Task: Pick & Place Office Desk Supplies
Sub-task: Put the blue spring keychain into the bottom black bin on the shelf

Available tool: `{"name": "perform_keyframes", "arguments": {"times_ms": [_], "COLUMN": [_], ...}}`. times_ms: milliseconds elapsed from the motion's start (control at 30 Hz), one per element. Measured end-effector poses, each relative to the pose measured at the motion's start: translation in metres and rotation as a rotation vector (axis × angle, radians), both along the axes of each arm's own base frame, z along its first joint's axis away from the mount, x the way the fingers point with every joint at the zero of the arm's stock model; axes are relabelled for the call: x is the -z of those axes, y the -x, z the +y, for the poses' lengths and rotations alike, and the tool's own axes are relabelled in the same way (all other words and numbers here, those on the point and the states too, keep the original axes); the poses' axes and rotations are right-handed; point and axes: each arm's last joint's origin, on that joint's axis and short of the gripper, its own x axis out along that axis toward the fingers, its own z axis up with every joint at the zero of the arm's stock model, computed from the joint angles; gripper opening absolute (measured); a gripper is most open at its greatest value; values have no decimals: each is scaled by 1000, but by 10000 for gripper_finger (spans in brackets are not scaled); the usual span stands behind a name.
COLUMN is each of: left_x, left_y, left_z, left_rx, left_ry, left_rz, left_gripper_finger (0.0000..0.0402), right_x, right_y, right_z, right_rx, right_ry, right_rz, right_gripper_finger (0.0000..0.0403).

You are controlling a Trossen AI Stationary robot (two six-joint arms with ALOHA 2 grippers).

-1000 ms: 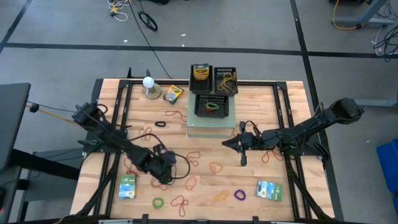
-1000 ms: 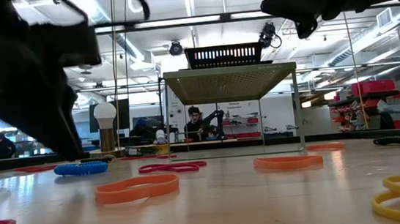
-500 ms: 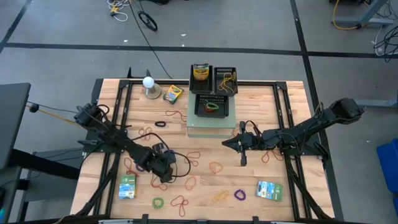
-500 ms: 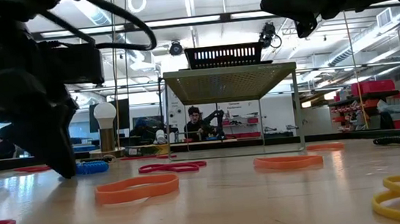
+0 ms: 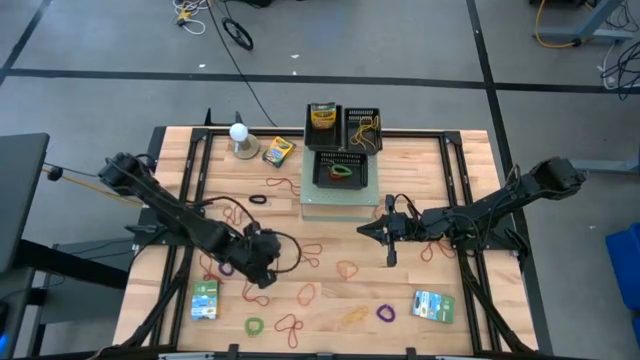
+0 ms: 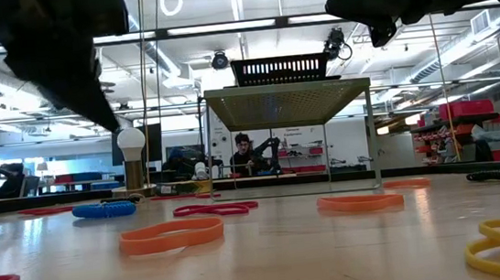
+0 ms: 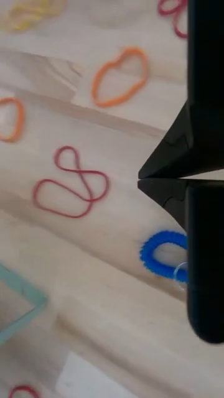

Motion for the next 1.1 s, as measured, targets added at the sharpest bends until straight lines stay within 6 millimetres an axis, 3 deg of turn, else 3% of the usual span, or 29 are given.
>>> {"name": "perform_keyframes", "arguments": {"times_ms": [100,433,1100], "left_x": [1,36,62], "left_y": [1,-10,-15], "left_z": [2,21,17], "left_rx": [14,-14,30], "left_ry": [-28,-78,-101], "left_rz": [23,234,334], "left_gripper_finger": [26,105,110], "right_x": [0,0,0], "right_y": [0,0,0], "right_z": [0,0,0], "right_rx": [0,-1,-4], "right_ry": [2,2,2], "right_rz": [0,0,0], "right_gripper_finger": [27,27,27]}}
